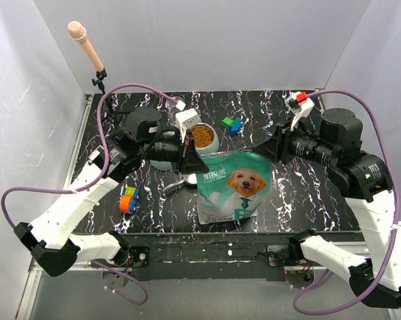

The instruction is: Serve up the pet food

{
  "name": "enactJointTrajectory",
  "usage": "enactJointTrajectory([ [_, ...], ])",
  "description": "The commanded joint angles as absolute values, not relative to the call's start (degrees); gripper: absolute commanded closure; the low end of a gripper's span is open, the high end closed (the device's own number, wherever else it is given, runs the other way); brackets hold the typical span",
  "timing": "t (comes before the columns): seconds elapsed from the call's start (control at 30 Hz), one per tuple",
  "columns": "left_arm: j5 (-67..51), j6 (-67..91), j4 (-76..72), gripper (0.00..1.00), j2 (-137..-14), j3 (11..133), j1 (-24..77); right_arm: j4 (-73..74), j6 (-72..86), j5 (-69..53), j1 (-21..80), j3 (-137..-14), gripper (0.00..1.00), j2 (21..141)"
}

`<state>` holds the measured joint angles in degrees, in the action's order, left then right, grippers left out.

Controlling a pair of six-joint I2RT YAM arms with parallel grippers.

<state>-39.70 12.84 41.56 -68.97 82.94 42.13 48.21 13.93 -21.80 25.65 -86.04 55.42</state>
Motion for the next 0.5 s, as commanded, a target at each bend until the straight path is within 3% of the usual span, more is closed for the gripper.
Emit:
enactJointTrajectory([
  [0.0, -45.0, 12.4, 39.2, 1.0, -64.9, 84.5, 42.5, 49.0, 6.3, -20.3, 25.9, -84.6, 0.9, 53.9],
  [0.03, -44.8, 11.3, 40.2, 1.0, -64.6, 84.8, 42.4, 49.7, 3.9, -19.5, 25.9, -84.3, 0.98, 53.9],
  [0.17, -40.3, 5.5, 46.9, 1.0, -63.6, 87.4, 42.2, 50.6, -3.1, -21.2, 23.4, -82.0, 0.99, 51.7],
  [0.3, -45.1, 4.7, 48.6, 1.0, -65.2, 88.2, 42.0, 58.2, -8.8, -29.9, 22.5, -85.7, 0.99, 55.3],
  [0.4, -49.8, 6.1, 47.3, 1.0, -66.4, 87.9, 42.0, 62.8, -12.7, -32.2, 22.6, -89.5, 0.67, 56.2],
  [0.47, -49.7, 6.7, 46.8, 1.0, -66.4, 88.0, 42.1, 61.8, -14.3, -35.4, 22.7, -90.9, 0.35, 54.2],
])
